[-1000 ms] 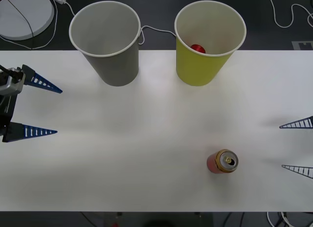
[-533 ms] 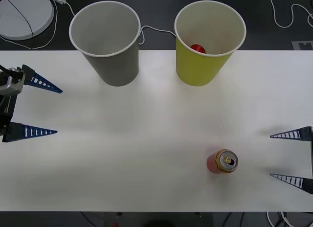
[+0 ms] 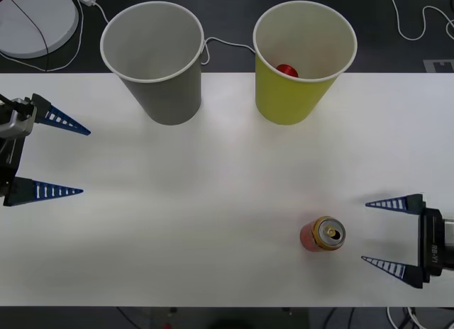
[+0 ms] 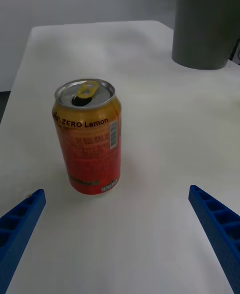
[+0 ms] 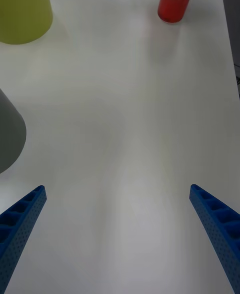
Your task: Put the can into the green bin and the plastic bottle into the gray bin
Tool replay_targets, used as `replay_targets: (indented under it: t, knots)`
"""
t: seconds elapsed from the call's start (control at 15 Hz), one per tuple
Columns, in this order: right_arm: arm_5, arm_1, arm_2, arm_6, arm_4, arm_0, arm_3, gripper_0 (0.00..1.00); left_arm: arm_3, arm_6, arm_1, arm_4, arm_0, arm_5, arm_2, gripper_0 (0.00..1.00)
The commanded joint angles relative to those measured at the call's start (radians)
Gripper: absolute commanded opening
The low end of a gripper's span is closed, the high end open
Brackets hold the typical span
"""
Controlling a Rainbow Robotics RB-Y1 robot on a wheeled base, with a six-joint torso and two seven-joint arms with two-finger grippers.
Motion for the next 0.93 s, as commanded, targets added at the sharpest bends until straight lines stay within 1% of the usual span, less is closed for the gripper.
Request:
replay_targets:
  t: [0.07,0.4,0.93]
  knots:
    - [0.000,0.039,0.000,0.000,0.002,-0.001,0.002,1.00,0.000,0.000,0.000,0.000,0.000,0.000,0.000,1.00]
    - [0.001,0.082,0.018,0.003,0.002,-0.004,0.005,1.00,0.000,0.000,0.000,0.000,0.000,0.000,0.000,1.00]
    - [0.080,0.154,0.055,0.022,0.000,-0.024,0.005,1.00,0.000,0.000,0.000,0.000,0.000,0.000,0.000,1.00]
